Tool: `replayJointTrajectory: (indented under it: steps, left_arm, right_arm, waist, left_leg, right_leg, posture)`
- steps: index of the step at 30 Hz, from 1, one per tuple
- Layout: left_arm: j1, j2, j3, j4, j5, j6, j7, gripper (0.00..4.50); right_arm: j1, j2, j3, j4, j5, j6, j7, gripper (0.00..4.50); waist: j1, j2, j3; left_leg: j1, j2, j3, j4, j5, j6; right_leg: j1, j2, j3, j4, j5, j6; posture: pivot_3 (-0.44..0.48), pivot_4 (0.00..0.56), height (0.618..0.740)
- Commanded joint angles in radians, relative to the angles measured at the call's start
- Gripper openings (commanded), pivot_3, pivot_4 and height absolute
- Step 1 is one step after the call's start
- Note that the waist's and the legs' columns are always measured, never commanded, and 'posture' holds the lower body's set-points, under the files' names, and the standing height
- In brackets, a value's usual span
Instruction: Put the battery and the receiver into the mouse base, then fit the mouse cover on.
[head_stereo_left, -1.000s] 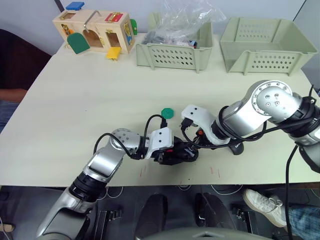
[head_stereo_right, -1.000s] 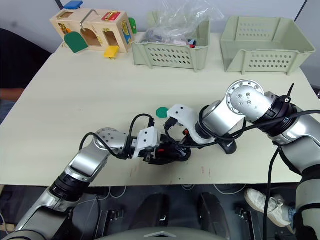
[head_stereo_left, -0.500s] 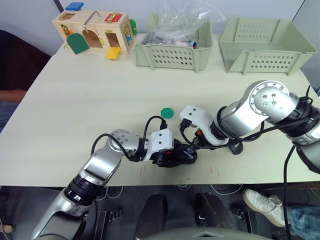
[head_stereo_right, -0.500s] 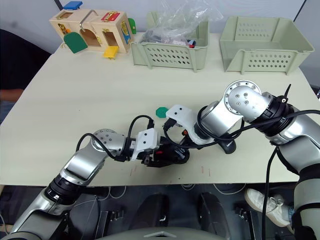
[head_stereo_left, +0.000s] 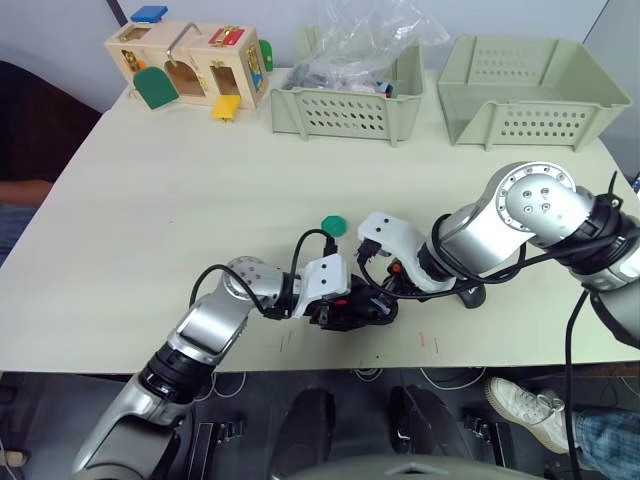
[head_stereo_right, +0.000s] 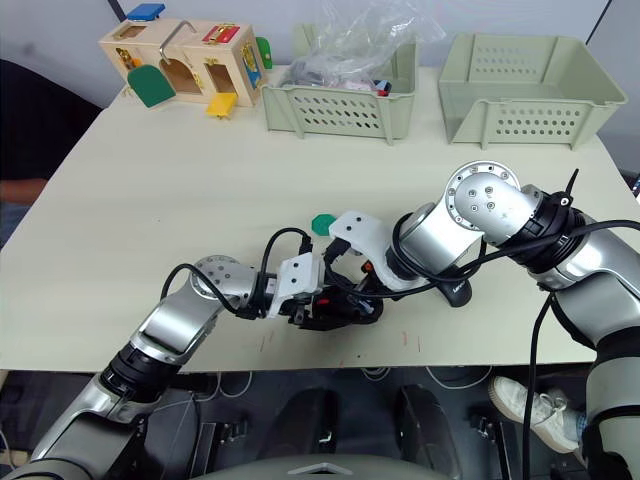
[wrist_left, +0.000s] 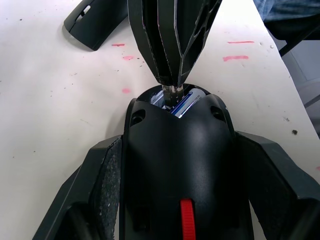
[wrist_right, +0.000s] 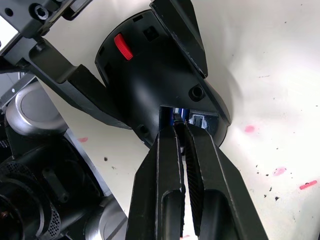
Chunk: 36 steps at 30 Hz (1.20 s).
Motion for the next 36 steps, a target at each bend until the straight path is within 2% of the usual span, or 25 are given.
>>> replayJointTrajectory:
  steps: [1, 36]
  left_arm:
    - [0.012, 0.005, -0.013, 0.031, 0.030, -0.016, 0.008, 2.89]
    - [0.037, 0.005, -0.011, 0.065, 0.035, -0.076, 0.010, 2.89]
  right_arm:
    - [-0.001, -0.003, -0.013, -0.020, 0.014, -0.006, 0.001, 0.00]
    - [0.022, 0.015, -0.011, 0.030, -0.003, 0.010, -0.052, 0.00]
  waist:
    - [0.000, 0.000, 0.000]
    - [-0.003, 0.000, 0.000]
  left_leg:
    - [0.000, 0.000, 0.000, 0.000, 0.000, 0.000]
    - [0.000, 0.000, -0.001, 0.000, 0.000, 0.000]
  right_leg:
    - [0.000, 0.000, 0.000, 0.000, 0.000, 0.000]
    - [0.000, 0.000, 0.000, 0.000, 0.000, 0.000]
  posture:
    - [0.000, 0.150, 0.740]
    - [0.000, 0.150, 0.740]
